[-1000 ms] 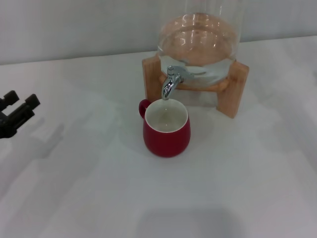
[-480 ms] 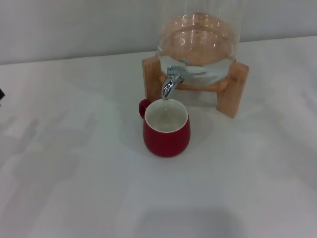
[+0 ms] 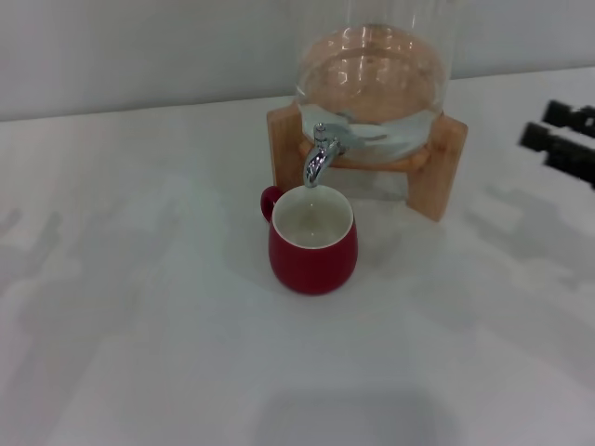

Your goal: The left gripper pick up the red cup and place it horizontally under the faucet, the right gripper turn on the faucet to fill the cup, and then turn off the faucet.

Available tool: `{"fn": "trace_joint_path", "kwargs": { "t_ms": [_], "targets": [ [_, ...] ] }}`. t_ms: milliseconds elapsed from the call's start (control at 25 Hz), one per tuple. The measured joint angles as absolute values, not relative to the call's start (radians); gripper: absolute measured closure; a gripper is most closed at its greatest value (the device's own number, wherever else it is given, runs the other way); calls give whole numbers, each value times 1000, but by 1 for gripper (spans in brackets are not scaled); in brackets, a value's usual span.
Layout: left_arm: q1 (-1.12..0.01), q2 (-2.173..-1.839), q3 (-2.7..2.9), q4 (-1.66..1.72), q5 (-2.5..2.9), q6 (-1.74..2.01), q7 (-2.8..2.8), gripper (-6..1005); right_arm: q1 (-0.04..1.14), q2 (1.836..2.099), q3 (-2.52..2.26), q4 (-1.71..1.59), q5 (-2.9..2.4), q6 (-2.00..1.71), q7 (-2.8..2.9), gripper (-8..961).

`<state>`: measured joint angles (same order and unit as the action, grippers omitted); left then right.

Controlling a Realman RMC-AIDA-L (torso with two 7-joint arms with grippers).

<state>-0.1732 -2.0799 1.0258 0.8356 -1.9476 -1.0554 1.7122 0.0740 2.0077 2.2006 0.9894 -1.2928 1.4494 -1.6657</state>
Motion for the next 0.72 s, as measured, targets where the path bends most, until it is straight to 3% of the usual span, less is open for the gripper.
{"fn": "trace_joint_path", "kwargs": {
  "t_ms": [360,720],
  "targets": [
    [-173,-2082,1025,836,-1950,-1050,1708,361,51,2009,1959,1117,-1290,1226,-1601,322],
    [-173,-2082,1023,836,-1950,-1045,1701,360,-45,2011,1751,1361,-1370,1011,-1534,322]
  ]
}}
